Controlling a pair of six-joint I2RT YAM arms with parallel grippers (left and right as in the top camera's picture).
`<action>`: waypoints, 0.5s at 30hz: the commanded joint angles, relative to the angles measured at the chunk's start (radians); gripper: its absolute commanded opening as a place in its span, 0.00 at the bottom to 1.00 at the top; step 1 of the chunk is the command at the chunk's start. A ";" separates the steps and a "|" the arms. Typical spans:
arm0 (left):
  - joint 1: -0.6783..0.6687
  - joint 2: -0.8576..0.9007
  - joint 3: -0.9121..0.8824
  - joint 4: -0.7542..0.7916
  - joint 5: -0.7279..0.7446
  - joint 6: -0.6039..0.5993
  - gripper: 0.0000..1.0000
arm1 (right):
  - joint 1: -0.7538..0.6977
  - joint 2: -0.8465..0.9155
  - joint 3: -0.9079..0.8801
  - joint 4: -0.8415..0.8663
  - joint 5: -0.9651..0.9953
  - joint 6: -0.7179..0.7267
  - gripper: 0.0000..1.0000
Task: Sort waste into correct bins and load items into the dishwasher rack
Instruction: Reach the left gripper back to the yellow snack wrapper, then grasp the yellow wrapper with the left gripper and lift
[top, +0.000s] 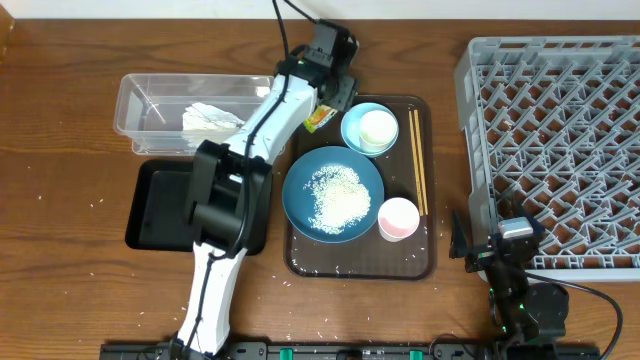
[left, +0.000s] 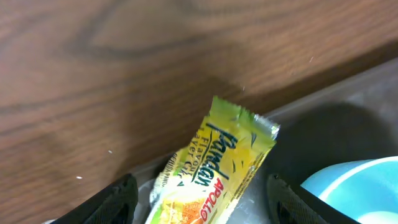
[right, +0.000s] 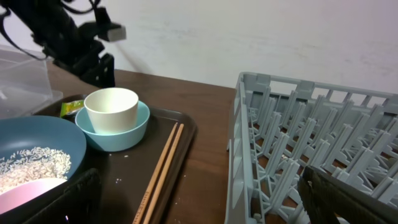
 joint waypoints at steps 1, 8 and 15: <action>-0.008 0.005 -0.002 -0.004 0.011 0.014 0.69 | 0.007 -0.001 -0.001 -0.003 0.002 -0.010 0.99; -0.018 0.032 -0.002 -0.024 0.018 0.014 0.69 | 0.007 -0.001 -0.001 -0.003 0.002 -0.009 0.99; -0.019 0.061 -0.002 -0.029 0.017 0.014 0.62 | 0.007 -0.001 -0.001 -0.003 0.002 -0.009 0.99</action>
